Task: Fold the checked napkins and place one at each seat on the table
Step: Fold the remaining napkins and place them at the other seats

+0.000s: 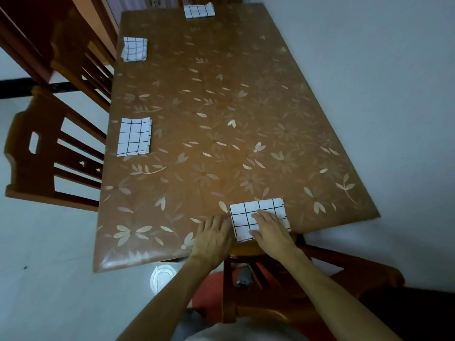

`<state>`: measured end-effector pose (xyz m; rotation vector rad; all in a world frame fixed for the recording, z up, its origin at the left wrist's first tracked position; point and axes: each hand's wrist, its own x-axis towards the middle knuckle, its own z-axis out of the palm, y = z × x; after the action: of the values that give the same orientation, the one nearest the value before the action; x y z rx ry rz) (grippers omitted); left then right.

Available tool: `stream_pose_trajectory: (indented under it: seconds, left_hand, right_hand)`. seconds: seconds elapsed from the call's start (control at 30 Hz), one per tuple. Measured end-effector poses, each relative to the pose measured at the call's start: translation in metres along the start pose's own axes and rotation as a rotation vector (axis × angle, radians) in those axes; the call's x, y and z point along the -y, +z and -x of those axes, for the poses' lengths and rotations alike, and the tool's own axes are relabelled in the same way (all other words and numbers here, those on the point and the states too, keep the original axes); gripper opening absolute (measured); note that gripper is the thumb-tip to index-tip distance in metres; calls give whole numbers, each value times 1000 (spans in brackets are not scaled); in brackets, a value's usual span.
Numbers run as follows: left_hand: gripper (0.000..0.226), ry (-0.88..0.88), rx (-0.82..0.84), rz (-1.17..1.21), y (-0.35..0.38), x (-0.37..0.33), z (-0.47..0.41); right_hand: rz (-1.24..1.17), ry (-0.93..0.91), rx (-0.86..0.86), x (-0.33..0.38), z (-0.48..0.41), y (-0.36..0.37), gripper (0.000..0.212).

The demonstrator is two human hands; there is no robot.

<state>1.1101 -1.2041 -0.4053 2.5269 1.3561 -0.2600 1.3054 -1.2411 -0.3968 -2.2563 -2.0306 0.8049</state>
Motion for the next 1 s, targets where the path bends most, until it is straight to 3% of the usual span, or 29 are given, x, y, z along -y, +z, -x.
stream_pose_trajectory:
  seconds: [0.23, 0.33, 0.43, 0.63, 0.83, 1.0]
  left_hand:
    - [47, -154, 54, -116, -32, 89, 43]
    - [59, -239, 73, -62, -51, 130, 69]
    - [42, -347, 43, 37, -54, 174, 93]
    - [38, -448, 86, 79, -60, 240, 135]
    - [42, -586, 32, 246, -72, 279, 144]
    - [44, -648, 29, 387, -69, 295, 133]
  right_hand:
    - [-33, -38, 29, 91, -4, -12, 54]
    - [-14, -64, 40, 136, -6, -9, 46]
    - [-1, -69, 47, 179, -10, -1, 40]
    - [-6, -82, 58, 250, -12, 12, 46]
    - [78, -82, 132, 287, -40, 12, 52]
    - [75, -86, 163, 275, -96, 24, 46]
